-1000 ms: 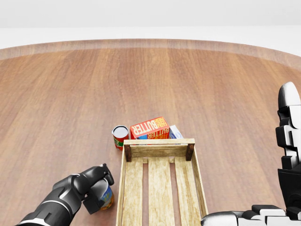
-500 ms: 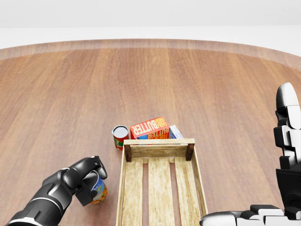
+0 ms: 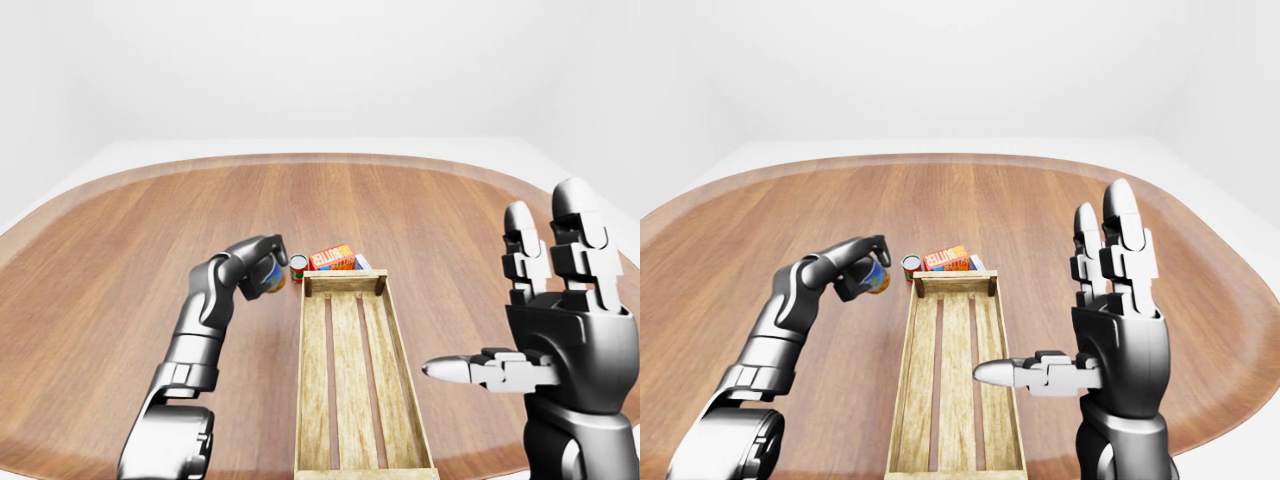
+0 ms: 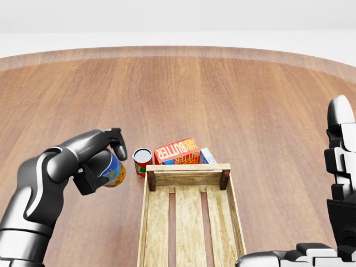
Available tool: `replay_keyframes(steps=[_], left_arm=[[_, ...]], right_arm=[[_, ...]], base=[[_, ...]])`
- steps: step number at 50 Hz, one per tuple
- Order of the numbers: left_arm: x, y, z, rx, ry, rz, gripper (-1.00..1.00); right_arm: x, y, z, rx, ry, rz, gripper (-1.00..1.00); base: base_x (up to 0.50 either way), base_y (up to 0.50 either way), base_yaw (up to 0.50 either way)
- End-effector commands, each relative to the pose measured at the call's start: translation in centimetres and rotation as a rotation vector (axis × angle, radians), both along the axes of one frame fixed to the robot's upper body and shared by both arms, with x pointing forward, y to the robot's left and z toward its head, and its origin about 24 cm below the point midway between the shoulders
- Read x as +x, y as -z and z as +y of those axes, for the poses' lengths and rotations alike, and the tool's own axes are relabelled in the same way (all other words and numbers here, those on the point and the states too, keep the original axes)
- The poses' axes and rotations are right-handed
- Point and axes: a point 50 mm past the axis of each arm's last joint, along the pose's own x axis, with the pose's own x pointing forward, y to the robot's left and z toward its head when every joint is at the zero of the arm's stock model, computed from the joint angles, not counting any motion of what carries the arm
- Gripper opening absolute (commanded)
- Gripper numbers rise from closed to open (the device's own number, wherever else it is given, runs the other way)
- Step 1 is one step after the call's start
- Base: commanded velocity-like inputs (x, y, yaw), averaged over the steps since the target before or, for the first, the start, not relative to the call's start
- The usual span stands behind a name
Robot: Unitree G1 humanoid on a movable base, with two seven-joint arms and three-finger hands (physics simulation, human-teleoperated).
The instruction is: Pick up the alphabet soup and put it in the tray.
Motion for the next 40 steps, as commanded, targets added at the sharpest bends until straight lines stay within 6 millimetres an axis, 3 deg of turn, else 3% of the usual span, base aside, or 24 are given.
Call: replay_keyframes(steps=[1,2,9,14,19,21,28,33,40], left_arm=[[-2.1,-9.3,-2.7,0.009,0.13,-0.363,-1.0],[-2.7,-10.6,-3.5,0.011,0.154,-0.429,-1.0],[-4.3,-14.2,-5.5,0.03,0.198,-0.603,-1.0],[-4.8,-14.9,-6.7,0.029,0.227,-0.643,-1.0],[-4.8,-14.2,-8.6,0.023,0.26,-0.619,-1.0],[-4.6,-13.7,-9.2,0.012,0.274,-0.592,-1.0],[-3.7,-7.2,-11.9,0.017,0.327,-0.323,-1.0],[-3.5,-4.1,-12.9,0.045,0.338,-0.196,-1.0],[-2.6,-2.2,-14.2,0.017,0.363,-0.074,-1.0]], right_arm=[[-0.1,-0.2,0.1,0.001,-0.003,-0.012,0.98],[-0.1,-0.2,0.0,0.003,-0.002,-0.009,0.98],[-0.4,-0.5,0.0,0.002,0.001,-0.024,0.98],[-0.5,-0.6,-0.1,0.003,0.003,-0.029,0.98],[-0.6,-0.6,0.0,0.002,0.002,-0.034,0.98],[-0.6,-0.7,0.0,0.002,0.002,-0.033,0.98],[-0.7,-0.7,-0.1,0.0,0.006,-0.037,0.98],[-0.6,-0.7,0.0,0.0,0.004,-0.036,0.98],[-0.5,-0.6,0.0,0.003,0.003,-0.029,0.98]], base=[[0.0,0.0,0.0],[0.0,0.0,0.0],[0.0,0.0,0.0],[0.0,0.0,0.0],[0.0,0.0,0.0],[0.0,0.0,0.0],[0.0,0.0,0.0],[0.0,0.0,0.0],[0.0,0.0,0.0]])
